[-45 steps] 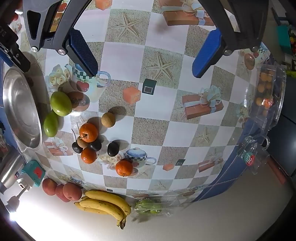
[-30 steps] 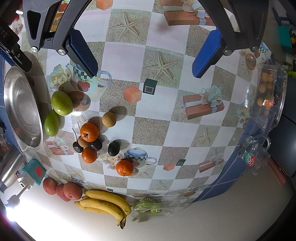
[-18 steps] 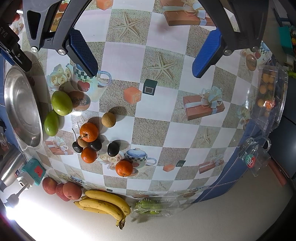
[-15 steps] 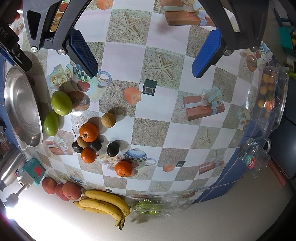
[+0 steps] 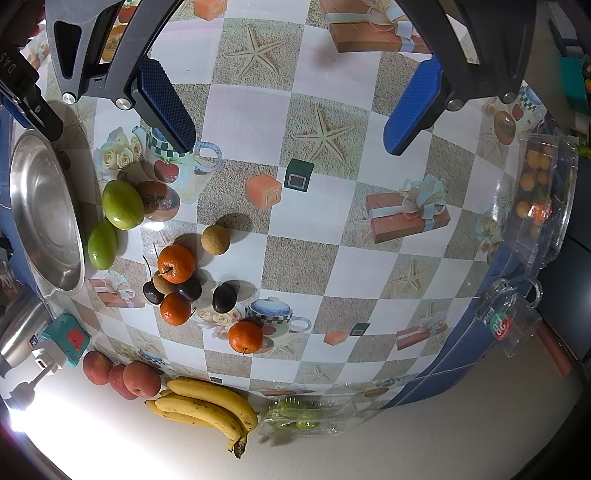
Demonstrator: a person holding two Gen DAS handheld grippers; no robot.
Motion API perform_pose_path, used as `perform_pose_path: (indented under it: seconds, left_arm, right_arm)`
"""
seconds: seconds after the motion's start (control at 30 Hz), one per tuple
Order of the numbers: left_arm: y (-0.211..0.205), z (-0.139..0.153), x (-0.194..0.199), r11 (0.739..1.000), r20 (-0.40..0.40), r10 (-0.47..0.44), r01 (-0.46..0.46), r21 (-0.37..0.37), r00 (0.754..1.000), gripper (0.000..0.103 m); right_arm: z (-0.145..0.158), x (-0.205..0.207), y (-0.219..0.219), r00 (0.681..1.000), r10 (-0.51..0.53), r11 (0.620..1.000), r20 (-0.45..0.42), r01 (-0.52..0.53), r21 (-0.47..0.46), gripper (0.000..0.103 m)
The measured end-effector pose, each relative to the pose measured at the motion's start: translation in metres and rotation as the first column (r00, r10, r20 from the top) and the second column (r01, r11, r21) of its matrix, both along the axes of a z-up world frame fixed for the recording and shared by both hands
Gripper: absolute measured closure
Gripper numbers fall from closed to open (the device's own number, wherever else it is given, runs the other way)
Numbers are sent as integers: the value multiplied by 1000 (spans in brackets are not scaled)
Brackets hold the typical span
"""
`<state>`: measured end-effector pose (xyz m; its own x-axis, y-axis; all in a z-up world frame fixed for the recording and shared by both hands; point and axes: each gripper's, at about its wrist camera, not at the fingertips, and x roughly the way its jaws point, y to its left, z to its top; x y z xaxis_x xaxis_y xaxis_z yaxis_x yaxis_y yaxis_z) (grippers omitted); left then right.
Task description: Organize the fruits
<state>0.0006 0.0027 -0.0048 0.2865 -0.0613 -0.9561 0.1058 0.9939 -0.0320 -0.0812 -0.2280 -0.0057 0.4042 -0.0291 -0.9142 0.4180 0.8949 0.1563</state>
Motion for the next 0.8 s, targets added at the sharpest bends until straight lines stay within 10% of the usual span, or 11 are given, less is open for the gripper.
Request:
perform_pose_path:
  seconds: [0.8]
  left_arm:
    - [-10,16,26,996,51,86,-84,-39,995,0]
  right_arm:
    - [18,12,4,996,42,999,74,-40,-25,1]
